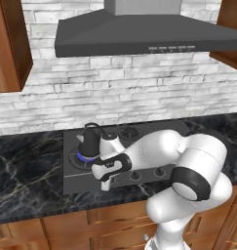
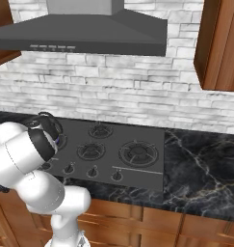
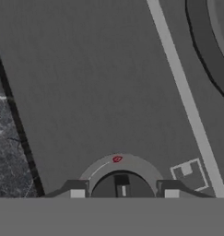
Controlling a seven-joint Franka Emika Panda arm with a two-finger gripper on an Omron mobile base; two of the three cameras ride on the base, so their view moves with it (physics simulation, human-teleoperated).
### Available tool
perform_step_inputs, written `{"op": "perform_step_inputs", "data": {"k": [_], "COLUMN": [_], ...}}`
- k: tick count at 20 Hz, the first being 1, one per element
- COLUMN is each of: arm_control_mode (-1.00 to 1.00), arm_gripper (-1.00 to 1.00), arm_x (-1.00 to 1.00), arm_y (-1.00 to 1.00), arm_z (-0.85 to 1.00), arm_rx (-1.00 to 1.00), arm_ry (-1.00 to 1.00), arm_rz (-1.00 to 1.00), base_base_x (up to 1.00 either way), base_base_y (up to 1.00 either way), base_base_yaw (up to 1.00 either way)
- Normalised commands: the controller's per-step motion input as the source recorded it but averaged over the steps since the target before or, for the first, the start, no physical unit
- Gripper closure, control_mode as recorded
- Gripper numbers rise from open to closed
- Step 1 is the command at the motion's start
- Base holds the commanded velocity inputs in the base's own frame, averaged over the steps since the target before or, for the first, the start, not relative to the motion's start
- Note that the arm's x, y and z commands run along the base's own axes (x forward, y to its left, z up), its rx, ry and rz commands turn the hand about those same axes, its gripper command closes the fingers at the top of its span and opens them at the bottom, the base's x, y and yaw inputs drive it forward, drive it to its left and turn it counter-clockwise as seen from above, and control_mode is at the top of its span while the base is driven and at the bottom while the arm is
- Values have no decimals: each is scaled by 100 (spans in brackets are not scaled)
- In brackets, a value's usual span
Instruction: The kettle is done boiling. Turn off the stove, then wait for 300 timesteps before moving the kettle to the dining table.
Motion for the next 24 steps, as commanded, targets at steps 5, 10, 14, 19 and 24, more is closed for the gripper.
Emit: {"op": "perform_step_inputs", "data": {"k": [5,10,14,19,24], "arm_control_mode": [-100,-100,-100,-100,-100], "arm_gripper": [100,100,100,100,100], "arm_x": [-9,-9,-9,-11,-12], "arm_y": [-12,-10,-13,-14,-15], "arm_z": [-14,-16,-14,-13,-11], "arm_rx": [2,1,2,2,3], "arm_ry": [0,0,0,0,0], "arm_rz": [-35,-36,-36,-36,-36], "base_base_x": [0,0,0,0,0], "base_base_y": [0,0,0,0,0], "base_base_yaw": [0,0,0,0,0]}}
